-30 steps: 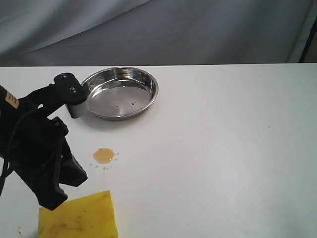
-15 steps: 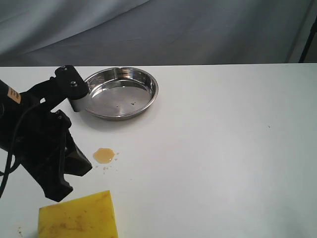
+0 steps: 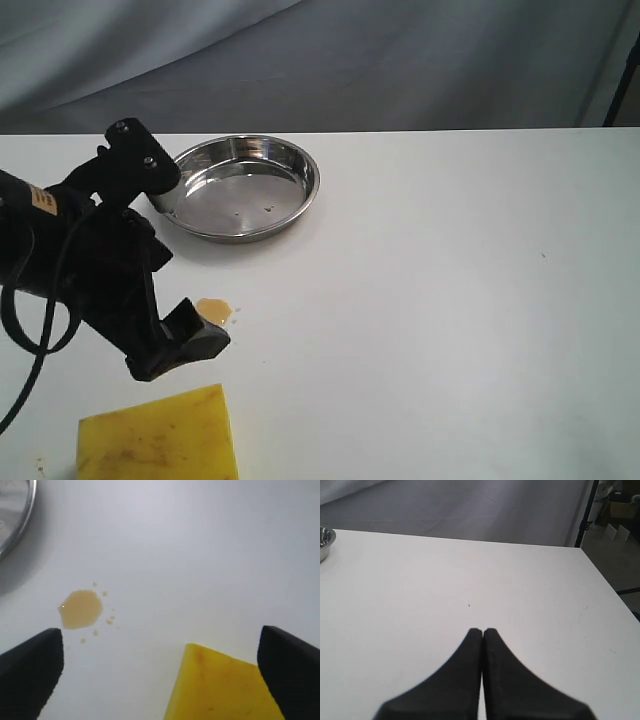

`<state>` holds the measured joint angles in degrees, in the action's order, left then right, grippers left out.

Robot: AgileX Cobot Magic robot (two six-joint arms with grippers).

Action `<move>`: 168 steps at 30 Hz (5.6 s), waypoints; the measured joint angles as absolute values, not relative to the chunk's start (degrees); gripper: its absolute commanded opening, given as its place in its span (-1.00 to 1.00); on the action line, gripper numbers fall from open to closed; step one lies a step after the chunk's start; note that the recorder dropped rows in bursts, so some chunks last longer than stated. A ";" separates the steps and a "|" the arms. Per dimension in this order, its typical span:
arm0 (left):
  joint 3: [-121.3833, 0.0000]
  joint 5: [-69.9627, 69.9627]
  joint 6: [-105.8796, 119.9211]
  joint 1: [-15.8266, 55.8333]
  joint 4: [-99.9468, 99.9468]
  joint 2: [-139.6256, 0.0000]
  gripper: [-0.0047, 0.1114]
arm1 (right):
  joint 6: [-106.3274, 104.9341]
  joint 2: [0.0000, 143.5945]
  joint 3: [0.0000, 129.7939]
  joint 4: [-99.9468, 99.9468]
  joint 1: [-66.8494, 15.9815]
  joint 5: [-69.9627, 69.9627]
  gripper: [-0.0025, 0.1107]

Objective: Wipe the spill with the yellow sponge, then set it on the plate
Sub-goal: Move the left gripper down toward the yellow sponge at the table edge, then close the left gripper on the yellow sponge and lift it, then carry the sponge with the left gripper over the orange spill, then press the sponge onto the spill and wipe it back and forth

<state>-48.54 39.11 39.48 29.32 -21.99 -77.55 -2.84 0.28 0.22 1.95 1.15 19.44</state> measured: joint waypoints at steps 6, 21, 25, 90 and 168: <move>-48.16 39.30 39.48 29.32 -26.08 -77.55 0.87 | -2.84 0.28 0.22 1.95 1.15 19.44 -0.96; -48.16 49.68 38.16 29.32 -17.57 -77.55 0.87 | -2.84 0.28 0.22 1.95 1.15 19.44 -0.96; -47.58 51.60 36.54 29.32 -17.57 -77.55 0.87 | -2.84 0.28 0.22 1.95 1.15 19.44 -0.96; -37.76 34.17 44.90 33.62 -23.93 -90.18 -0.91 | -2.84 0.28 0.22 1.95 1.15 19.44 -0.96; -46.13 14.64 -11.03 24.71 30.02 -96.69 -0.91 | -2.84 0.28 0.22 1.95 1.15 19.44 -0.96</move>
<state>-46.13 14.64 -11.03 24.71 30.02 -96.69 -2.84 0.28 0.22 1.95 1.15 19.44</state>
